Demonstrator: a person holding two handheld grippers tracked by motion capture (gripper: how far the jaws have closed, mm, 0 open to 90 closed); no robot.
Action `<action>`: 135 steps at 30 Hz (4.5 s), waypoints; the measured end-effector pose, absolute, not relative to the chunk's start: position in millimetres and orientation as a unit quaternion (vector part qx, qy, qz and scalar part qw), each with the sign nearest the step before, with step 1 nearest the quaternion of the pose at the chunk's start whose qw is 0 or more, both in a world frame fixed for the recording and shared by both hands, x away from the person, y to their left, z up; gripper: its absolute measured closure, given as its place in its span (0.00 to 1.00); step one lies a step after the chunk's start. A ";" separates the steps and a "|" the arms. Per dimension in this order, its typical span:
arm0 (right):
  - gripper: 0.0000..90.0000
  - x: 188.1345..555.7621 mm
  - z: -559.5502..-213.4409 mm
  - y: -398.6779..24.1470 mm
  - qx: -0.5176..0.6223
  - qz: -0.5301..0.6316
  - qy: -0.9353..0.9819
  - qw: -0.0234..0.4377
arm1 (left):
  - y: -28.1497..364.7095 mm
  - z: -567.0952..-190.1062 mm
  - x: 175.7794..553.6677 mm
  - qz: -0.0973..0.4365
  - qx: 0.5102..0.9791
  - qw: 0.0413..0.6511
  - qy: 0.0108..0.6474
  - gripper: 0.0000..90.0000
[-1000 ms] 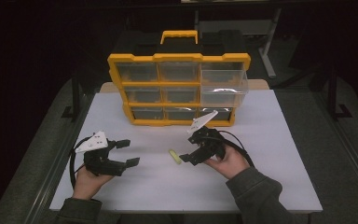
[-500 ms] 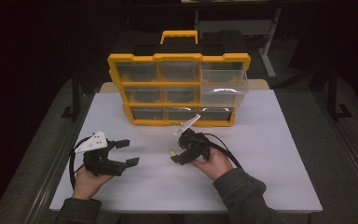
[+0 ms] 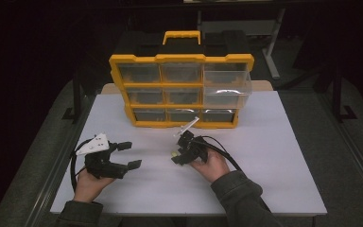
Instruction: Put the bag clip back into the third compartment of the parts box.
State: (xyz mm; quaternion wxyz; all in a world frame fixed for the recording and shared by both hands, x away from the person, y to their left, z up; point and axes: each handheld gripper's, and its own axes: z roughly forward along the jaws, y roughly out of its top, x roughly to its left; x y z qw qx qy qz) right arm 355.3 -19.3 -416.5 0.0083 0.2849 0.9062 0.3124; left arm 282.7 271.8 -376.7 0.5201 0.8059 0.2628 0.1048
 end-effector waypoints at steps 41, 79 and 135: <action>0.86 360.7 -433.1 -9.2 0.279 0.281 0.917 0.037 | 271.5 -377.0 282.3 0.100 0.805 0.523 0.261 0.24; 0.86 339.1 -375.1 -26.4 0.183 0.333 0.925 0.002 | 270.9 -378.1 282.5 0.099 0.808 0.519 0.259 0.23; 0.86 339.6 -235.0 -56.1 0.115 0.376 0.919 -0.030 | 270.1 -378.2 282.4 0.099 0.807 0.520 0.263 0.23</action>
